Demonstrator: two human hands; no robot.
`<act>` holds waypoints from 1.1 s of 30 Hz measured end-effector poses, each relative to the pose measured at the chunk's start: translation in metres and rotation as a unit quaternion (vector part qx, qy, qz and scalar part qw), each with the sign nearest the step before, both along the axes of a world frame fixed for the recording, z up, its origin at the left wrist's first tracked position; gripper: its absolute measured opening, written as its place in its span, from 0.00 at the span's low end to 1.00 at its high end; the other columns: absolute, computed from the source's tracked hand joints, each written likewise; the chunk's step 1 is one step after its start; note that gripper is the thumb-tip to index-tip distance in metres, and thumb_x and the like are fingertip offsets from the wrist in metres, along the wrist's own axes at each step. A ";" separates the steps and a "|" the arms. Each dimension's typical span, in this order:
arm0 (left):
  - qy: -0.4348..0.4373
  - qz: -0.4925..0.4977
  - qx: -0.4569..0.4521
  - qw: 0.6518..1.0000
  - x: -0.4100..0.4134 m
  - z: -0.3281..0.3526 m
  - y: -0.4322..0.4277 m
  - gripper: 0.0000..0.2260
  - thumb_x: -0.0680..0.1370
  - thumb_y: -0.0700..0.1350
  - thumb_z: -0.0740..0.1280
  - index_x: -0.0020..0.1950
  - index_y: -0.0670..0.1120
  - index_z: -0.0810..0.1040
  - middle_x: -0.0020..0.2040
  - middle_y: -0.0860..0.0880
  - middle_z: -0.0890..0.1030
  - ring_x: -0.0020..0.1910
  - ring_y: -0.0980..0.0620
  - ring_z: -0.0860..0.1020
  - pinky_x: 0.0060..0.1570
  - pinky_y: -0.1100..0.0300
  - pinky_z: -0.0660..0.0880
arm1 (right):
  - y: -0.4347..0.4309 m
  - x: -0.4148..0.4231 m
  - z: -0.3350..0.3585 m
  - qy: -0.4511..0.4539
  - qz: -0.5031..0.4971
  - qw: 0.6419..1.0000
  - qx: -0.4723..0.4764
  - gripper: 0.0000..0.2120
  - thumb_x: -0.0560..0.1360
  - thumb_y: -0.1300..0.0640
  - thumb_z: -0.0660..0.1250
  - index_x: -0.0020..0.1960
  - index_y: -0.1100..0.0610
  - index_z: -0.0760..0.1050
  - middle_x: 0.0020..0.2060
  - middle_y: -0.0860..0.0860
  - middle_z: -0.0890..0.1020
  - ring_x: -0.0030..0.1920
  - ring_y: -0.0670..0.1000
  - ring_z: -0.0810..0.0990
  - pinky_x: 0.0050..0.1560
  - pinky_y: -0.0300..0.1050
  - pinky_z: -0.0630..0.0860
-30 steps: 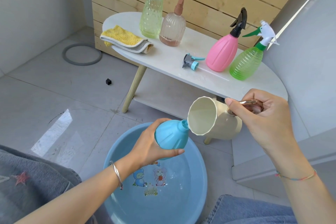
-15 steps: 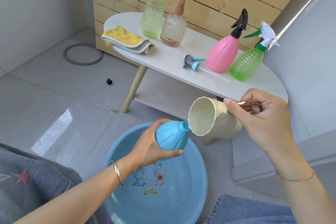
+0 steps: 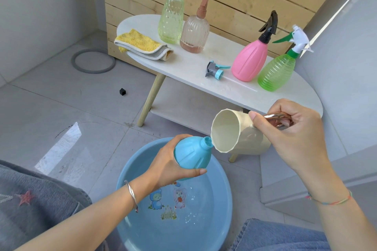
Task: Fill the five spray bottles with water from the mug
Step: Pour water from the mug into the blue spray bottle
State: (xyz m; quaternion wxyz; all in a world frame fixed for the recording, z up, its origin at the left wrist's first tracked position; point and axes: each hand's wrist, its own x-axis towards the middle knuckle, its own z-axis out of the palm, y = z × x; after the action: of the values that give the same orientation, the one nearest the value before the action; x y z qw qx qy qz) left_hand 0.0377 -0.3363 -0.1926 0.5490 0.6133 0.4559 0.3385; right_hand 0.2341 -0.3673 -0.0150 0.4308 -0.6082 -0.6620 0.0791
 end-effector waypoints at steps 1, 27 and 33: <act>0.001 0.001 -0.001 1.000 0.000 0.000 0.000 0.36 0.56 0.62 0.79 0.60 0.66 0.70 0.57 0.61 0.77 0.56 0.58 0.77 0.42 0.51 0.83 | 0.000 0.000 0.000 -0.004 0.000 1.000 0.001 0.16 0.67 0.54 0.71 0.28 0.54 0.67 0.24 0.43 0.70 0.27 0.43 0.66 0.30 0.30 0.61; -0.008 0.006 0.003 1.000 -0.001 -0.009 0.001 0.36 0.58 0.59 0.82 0.63 0.62 0.71 0.57 0.60 0.76 0.57 0.57 0.76 0.46 0.56 0.82 | -0.001 -0.006 -0.005 -0.062 0.013 0.998 0.026 0.15 0.68 0.54 0.71 0.29 0.56 0.67 0.27 0.50 0.72 0.31 0.50 0.67 0.33 0.35 0.62; -0.008 0.007 -0.002 1.000 -0.001 -0.009 0.001 0.36 0.58 0.59 0.81 0.62 0.63 0.71 0.56 0.60 0.76 0.56 0.58 0.76 0.44 0.53 0.83 | -0.001 -0.008 -0.006 -0.078 0.017 0.996 0.035 0.15 0.68 0.55 0.71 0.29 0.56 0.68 0.27 0.49 0.72 0.31 0.51 0.69 0.33 0.38 0.65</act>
State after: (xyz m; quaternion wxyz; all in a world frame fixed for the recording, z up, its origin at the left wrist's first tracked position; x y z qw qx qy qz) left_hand 0.0363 -0.3353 -0.2012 0.5514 0.6066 0.4562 0.3462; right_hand 0.2264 -0.3678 -0.0209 0.3978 -0.5856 -0.7061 0.0157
